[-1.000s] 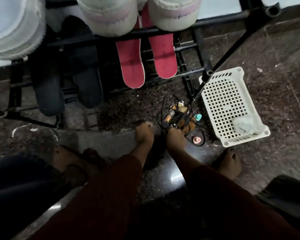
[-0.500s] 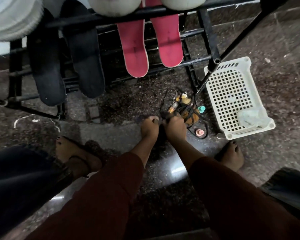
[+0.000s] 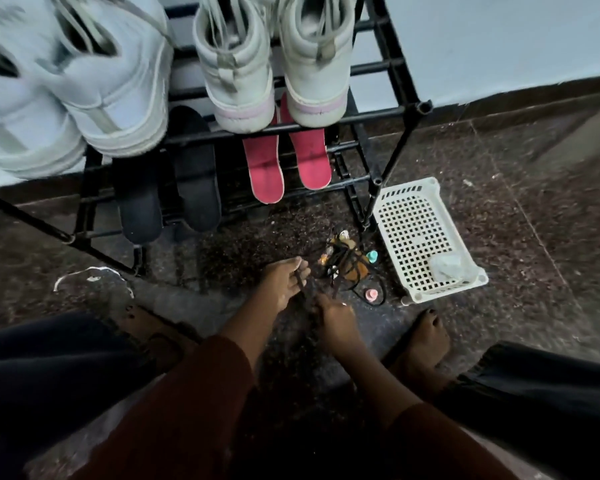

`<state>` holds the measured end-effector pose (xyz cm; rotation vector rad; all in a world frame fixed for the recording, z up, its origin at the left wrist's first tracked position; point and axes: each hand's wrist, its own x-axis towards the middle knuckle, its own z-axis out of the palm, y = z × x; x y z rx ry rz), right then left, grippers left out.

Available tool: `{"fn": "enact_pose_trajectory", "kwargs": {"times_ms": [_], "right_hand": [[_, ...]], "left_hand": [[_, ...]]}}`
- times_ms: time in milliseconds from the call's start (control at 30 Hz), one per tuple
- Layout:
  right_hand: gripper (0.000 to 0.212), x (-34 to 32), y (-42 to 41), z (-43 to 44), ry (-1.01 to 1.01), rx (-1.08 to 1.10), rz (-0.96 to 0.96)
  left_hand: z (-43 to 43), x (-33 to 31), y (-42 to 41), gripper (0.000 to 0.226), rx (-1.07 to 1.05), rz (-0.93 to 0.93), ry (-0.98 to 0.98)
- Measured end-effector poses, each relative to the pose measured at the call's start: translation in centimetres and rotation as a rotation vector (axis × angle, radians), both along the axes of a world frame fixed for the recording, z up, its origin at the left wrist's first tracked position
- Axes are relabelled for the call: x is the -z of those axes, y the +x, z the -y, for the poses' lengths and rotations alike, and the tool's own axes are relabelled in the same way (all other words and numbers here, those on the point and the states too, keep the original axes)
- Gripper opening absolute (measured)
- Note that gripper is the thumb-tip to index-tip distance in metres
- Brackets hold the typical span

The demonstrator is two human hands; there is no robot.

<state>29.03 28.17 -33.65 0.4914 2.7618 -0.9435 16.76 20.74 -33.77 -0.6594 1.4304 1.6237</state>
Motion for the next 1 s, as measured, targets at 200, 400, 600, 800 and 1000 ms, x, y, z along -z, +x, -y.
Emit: {"fn": "enact_pose_trajectory", "kwargs": {"times_ms": [200,400,600,800,1000], "right_hand": [[0.028,-2.0,2.5,-1.6,0.181,-0.071,0.077],[0.021,-5.8,3.0,-2.5,0.099,-0.003,0.048],[0.014,-9.6,0.4,-2.7,-0.17,-0.06,-0.01],[0.018,-12.6,-0.3,-2.6,-0.351,0.004,-0.005],[0.036,-12.8,0.8,-3.6,-0.512,0.127,-0.026]], "left_hand": [[2.4,-3.0,0.4,0.019,-0.115,-0.034,0.075],[4.7,-5.1,2.4,0.021,0.03,-0.075,-0.058],[4.3,-7.6,5.0,0.048,0.68,-0.765,-0.283],[4.4,-8.5,5.9,0.021,0.725,-0.881,-0.219],[6.9,-7.4,4.5,0.022,0.679,-0.798,-0.596]]}}
